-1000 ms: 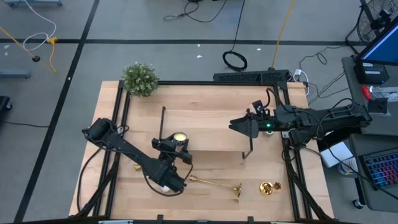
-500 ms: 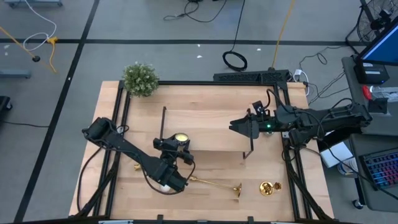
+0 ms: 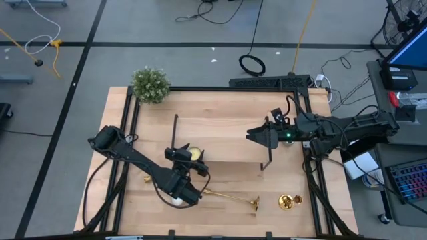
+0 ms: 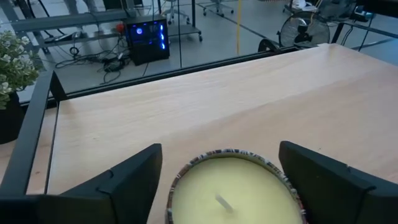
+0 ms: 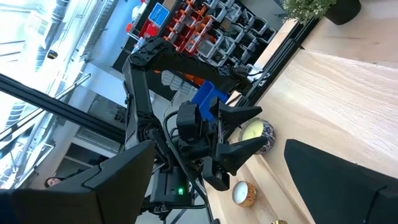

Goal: Pick & Place candle stick holders
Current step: Put the black scented candle on the shelf

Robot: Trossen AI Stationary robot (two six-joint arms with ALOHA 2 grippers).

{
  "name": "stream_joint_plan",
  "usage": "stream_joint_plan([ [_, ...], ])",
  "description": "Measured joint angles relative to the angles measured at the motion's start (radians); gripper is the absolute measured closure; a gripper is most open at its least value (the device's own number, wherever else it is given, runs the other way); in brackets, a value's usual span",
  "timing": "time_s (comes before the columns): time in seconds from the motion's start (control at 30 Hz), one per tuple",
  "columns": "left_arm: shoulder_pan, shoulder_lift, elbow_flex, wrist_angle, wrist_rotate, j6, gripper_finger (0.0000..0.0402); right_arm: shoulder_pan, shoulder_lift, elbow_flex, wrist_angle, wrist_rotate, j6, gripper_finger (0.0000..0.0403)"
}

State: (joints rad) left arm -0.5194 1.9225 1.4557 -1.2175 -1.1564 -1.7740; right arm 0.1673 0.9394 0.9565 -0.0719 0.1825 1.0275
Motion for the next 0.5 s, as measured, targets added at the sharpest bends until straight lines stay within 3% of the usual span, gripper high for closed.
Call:
stream_joint_plan([
  [0.23,0.006,0.007,0.073,0.008,0.009,0.055,0.0129,0.000,0.000,0.000,0.000,0.000,0.000,0.0046],
  [0.5,0.075,0.006,0.089,-0.023,0.065,0.124,0.0114,0.001,0.000,0.000,0.005,-0.002,0.000,0.0046],
])
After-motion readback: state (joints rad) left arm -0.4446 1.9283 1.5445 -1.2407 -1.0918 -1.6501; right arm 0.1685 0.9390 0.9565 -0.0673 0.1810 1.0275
